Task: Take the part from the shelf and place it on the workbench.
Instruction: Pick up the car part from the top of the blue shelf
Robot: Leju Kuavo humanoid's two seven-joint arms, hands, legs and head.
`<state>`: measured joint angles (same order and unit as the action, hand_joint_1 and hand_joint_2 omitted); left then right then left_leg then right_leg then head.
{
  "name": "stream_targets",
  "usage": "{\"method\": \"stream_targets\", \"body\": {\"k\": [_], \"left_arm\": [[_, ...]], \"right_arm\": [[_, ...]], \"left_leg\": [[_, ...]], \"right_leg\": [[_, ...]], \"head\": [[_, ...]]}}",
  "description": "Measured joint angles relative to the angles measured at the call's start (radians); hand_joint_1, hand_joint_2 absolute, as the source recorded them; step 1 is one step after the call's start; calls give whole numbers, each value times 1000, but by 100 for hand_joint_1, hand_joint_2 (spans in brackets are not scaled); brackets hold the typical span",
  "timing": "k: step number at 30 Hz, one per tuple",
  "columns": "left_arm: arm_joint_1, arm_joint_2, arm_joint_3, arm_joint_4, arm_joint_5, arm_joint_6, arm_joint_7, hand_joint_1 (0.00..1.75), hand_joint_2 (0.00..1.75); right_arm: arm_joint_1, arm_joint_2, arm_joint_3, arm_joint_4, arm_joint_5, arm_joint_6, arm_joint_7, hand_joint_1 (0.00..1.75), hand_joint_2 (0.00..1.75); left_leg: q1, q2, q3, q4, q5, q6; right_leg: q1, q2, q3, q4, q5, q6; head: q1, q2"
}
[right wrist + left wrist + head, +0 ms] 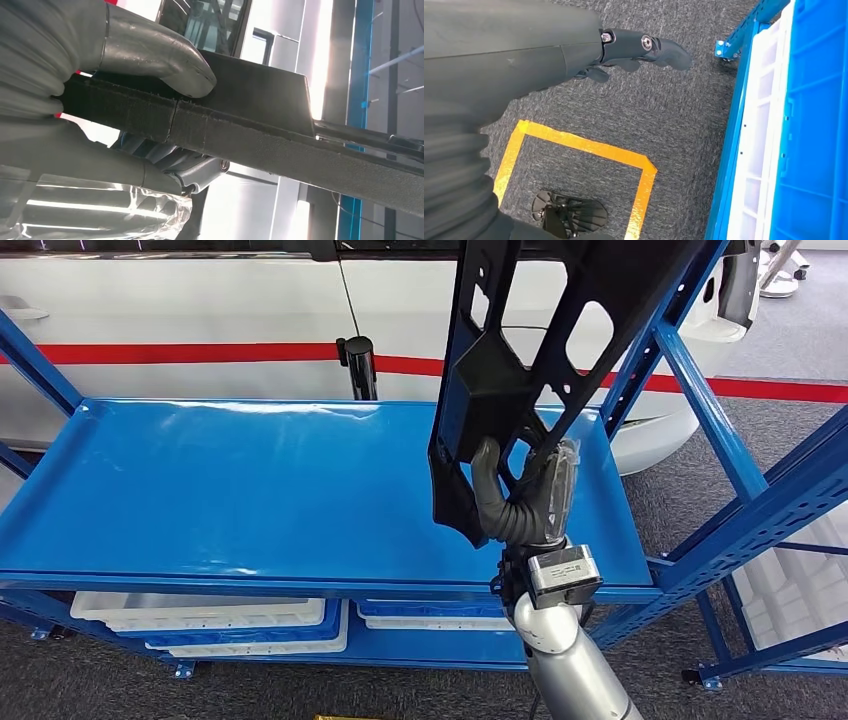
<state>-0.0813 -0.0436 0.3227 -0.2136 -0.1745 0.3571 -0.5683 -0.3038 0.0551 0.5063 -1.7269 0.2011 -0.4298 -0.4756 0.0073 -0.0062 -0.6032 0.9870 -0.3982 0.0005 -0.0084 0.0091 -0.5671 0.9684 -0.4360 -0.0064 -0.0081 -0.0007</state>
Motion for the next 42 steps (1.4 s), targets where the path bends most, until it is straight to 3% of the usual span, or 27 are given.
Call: {"method": "stream_targets", "body": {"k": [6,9,10,11,13,15,16,18,19,20,22,25,27,29,30,31,33,35,36,38,40,42], "left_arm": [[-1,1,16,0,7,-4,-6,0,175],[-2,4,19,0,3,-5,1,0,175],[-4,4,20,0,3,-5,3,0,175],[-5,4,21,0,4,-5,5,0,175],[-8,3,23,0,6,-7,7,0,175],[-8,3,24,0,8,-7,9,0,175],[-8,2,25,1,8,-7,9,0,175],[-8,2,26,1,9,-8,9,0,175],[-8,3,27,1,9,-8,9,0,175],[-7,4,28,1,10,-8,8,0,175],[-6,5,30,1,16,-10,6,0,175],[-3,2,34,2,20,-11,3,0,175],[-3,1,39,2,20,-12,0,0,175],[-3,1,41,2,20,-13,-1,0,175],[-2,1,42,2,20,-13,-2,0,175],[-2,0,42,2,20,-13,-2,0,175],[-3,0,43,2,20,-13,-2,0,175],[-5,4,43,2,20,-13,-2,0,175],[-6,5,44,2,20,-13,-3,0,175],[-7,7,45,1,21,-13,-4,0,175],[-8,8,46,1,21,-13,-4,0,175],[-10,5,46,1,20,-13,-4,0,175]], "right_arm": [[1,-15,3,3,-25,28,14,175,175],[2,-21,3,4,-33,35,8,175,175],[2,-24,4,5,-34,36,6,175,175],[2,-27,4,5,-35,37,3,175,175],[5,-35,5,8,-37,38,-2,175,175],[11,-43,6,13,-39,39,-4,175,175],[13,-46,6,16,-39,39,-4,175,175],[14,-49,6,19,-40,40,-4,175,175],[13,-49,7,20,-41,41,-5,175,175],[12,-49,8,21,-43,42,-7,175,175],[11,-47,9,24,-48,45,-11,175,175],[10,-45,11,30,-51,47,-12,175,175],[8,-42,11,34,-52,47,-12,175,175],[8,-41,11,38,-57,47,-12,175,175],[9,-41,11,40,-61,47,-12,175,175],[9,-41,11,42,-64,47,-12,175,175],[8,-40,11,45,-66,47,-12,175,175],[6,-39,11,45,-66,46,-12,175,175],[5,-38,11,46,-66,46,-12,175,175],[4,-36,12,47,-67,46,-13,175,175],[4,-35,12,48,-67,46,-13,175,175],[1,-36,12,49,-67,46,-13,175,175]], "left_leg": [[-1,0,-1,2,-1,4],[-1,1,11,-19,9,28],[1,2,21,-37,19,38],[4,3,30,-54,28,45],[7,4,32,-65,35,51],[8,4,26,-63,38,47],[10,3,22,-61,39,42],[18,1,10,-43,35,24],[20,0,0,-28,30,12],[21,0,-8,-12,23,1],[22,1,-20,6,15,-14],[33,3,-29,28,0,-21],[35,5,-64,117,-62,-24],[34,6,-120,251,-133,-24],[32,6,-137,294,-150,-20],[29,6,-137,303,-148,-12],[13,4,-77,209,-102,20],[-7,7,-7,94,-65,60],[-17,8,10,63,-58,73],[-31,12,16,41,-50,85],[-26,13,34,-2,-26,92],[-17,16,47,-39,1,93]], "right_leg": [[-4,0,1,-2,2,3],[-6,-1,4,-9,6,17],[-4,-2,-3,5,-4,16],[-2,-3,-19,39,-23,13],[-7,-3,-81,168,-81,5],[-17,-3,-129,267,-115,13],[-23,-4,-126,263,-110,24],[-37,-7,-60,143,-68,52],[-39,-9,-26,84,-49,61],[-39,-9,-4,45,-38,61],[-33,-6,-2,40,-34,42],[-33,-4,-8,45,-26,16],[-28,-4,-10,45,-21,7],[-19,-5,-16,45,-17,2],[-13,-5,-19,45,-16,-1],[-6,-5,-21,45,-14,-3],[7,-4,-23,45,-11,-8],[11,-5,-23,44,-8,-9],[8,-6,-23,42,-6,-7],[2,-8,-22,35,0,0],[3,-9,-25,32,1,8],[5,-8,-54,89,-31,5]], "head": [[0,0],[0,0],[1,0],[2,0],[3,0],[3,0],[3,0],[4,0],[6,0],[7,0],[7,0],[4,0],[2,0],[1,0],[1,0],[1,0],[1,0],[8,0],[9,0],[7,0],[4,0],[8,0]]}}
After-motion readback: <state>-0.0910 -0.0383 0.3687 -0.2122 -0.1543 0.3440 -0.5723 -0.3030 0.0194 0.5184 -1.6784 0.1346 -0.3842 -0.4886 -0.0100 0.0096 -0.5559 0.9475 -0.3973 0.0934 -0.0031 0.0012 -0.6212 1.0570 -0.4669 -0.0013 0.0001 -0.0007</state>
